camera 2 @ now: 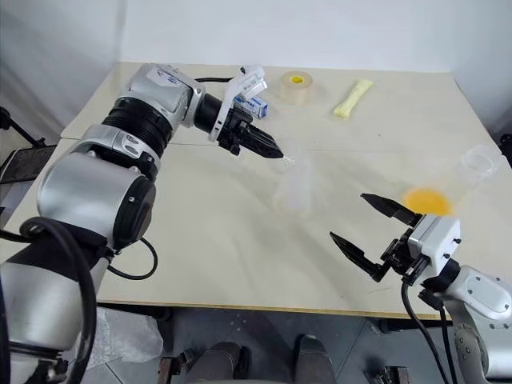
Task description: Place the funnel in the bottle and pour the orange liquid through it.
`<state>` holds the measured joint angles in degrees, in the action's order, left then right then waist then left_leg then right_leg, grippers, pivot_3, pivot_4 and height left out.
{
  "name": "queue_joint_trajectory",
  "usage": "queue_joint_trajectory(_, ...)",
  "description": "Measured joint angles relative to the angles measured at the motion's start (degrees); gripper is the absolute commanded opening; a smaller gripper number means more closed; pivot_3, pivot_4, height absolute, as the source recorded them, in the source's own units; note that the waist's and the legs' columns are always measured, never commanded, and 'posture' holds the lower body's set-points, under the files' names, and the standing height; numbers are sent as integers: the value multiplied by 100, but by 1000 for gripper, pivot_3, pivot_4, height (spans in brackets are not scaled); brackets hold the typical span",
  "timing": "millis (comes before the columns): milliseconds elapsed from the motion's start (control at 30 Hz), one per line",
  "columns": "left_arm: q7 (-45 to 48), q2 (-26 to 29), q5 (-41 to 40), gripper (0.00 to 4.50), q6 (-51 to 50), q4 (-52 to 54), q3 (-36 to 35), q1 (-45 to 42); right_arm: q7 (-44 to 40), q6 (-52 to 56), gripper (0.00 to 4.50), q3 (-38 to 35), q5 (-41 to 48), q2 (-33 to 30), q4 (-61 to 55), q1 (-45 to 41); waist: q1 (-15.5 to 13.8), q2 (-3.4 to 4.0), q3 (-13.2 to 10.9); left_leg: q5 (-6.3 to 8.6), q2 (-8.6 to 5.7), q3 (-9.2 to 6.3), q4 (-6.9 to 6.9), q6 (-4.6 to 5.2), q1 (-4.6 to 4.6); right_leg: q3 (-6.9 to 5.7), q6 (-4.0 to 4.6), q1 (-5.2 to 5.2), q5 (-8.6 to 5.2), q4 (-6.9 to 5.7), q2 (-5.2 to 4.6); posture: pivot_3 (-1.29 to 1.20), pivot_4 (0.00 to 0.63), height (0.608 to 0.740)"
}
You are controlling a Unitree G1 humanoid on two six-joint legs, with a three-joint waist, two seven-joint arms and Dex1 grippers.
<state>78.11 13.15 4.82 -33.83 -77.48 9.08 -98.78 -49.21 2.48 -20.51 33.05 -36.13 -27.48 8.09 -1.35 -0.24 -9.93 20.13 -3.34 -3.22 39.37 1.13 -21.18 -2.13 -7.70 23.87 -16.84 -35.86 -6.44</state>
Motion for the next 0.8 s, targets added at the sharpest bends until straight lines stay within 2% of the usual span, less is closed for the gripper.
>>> queue_joint_trajectory(233, -93, -48, -23, 4468, -13, 0, -334, -14, 2, 6, 4500, 0, -4, -2, 0, -2, 2, 0, 0, 0, 0, 1, 1, 0, 0, 0, 0, 1, 0, -2, 0, 0, 150, 740)
queue_joint_trajectory(367, -68, 22, -43, 4488, -16, 4, -487, -163, 34, 23, 4500, -14, -3, -4, -1, -15, 4, 0, 0, 0, -1, 2, 2, 0, 0, 0, 0, 2, 0, -3, 0, 0, 150, 740)
queue_joint_trajectory(500, -75, 342, -189, 4488, 268, 77, -773, -102, 251, 124, 4500, -203, -2, -2, -155, 215, 5, 2, 1, 0, 3, 4, 1, -1, 2, 1, 0, 7, 0, -12, 0, 0, 150, 740)
queue_joint_trajectory(600, -30, 714, -580, 4488, 1174, 442, -1262, 469, 531, 165, 4500, -389, -9, 135, -487, 636, 20, 5, 3, 0, 7, 7, 2, -3, 2, 3, 0, 12, 0, -14, -2, 0, 150, 740)
queue_joint_trajectory(800, -32, 976, -1229, 4488, 2601, 1174, -1937, 1802, 1201, 266, 4500, -549, -156, 511, -941, 1080, 4, 3, 2, 0, 6, 8, 16, -4, -5, 3, 0, 12, 0, -16, -4, 0, 150, 740)
